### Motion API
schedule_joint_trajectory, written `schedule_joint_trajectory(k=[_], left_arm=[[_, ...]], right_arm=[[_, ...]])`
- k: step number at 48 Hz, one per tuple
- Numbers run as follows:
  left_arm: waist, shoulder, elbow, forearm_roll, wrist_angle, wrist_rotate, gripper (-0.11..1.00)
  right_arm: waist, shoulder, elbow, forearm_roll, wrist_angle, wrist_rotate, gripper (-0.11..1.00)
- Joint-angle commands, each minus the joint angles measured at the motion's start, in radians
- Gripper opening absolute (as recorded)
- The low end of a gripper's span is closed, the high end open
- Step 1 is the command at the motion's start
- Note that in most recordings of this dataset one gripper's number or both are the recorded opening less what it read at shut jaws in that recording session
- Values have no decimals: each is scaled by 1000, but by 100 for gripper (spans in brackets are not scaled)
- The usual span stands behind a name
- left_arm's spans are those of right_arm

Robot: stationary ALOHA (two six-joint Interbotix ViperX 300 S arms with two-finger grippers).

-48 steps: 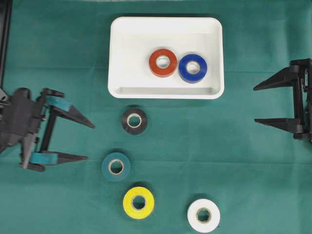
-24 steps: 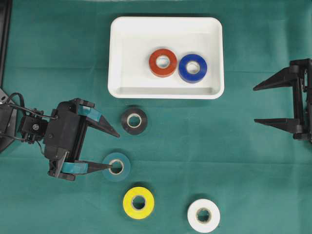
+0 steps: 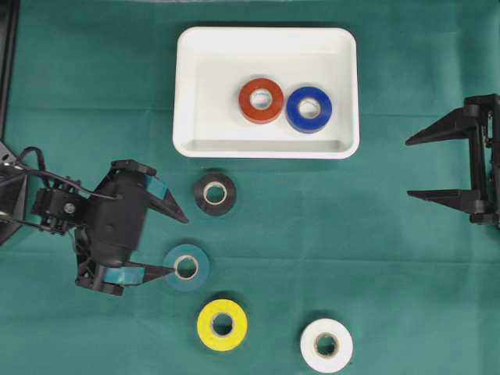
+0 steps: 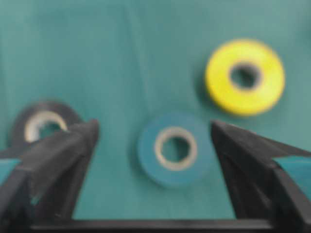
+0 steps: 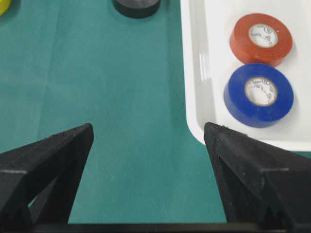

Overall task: Pick up the tape from a random location and place it into the white case.
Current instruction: 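Move the left gripper over the teal tape roll, then lower the left gripper into the teal roll's hole and close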

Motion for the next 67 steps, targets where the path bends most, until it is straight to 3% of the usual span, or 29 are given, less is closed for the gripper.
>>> schedule_joint_trajectory(k=[1, 14, 21, 67], left_arm=[[-5, 29, -80, 0, 106, 2, 98], [-5, 143, -227, 6, 344, 5, 97], [-6, 164, -262, 6, 344, 11, 97], [-6, 160, -245, 6, 318, 5, 97]], right_arm=[[-2, 5, -26, 2, -6, 0, 88], [-2, 5, -26, 2, -6, 0, 88], [-2, 6, -26, 2, -8, 0, 88], [-2, 14, -26, 3, -8, 0, 88]])
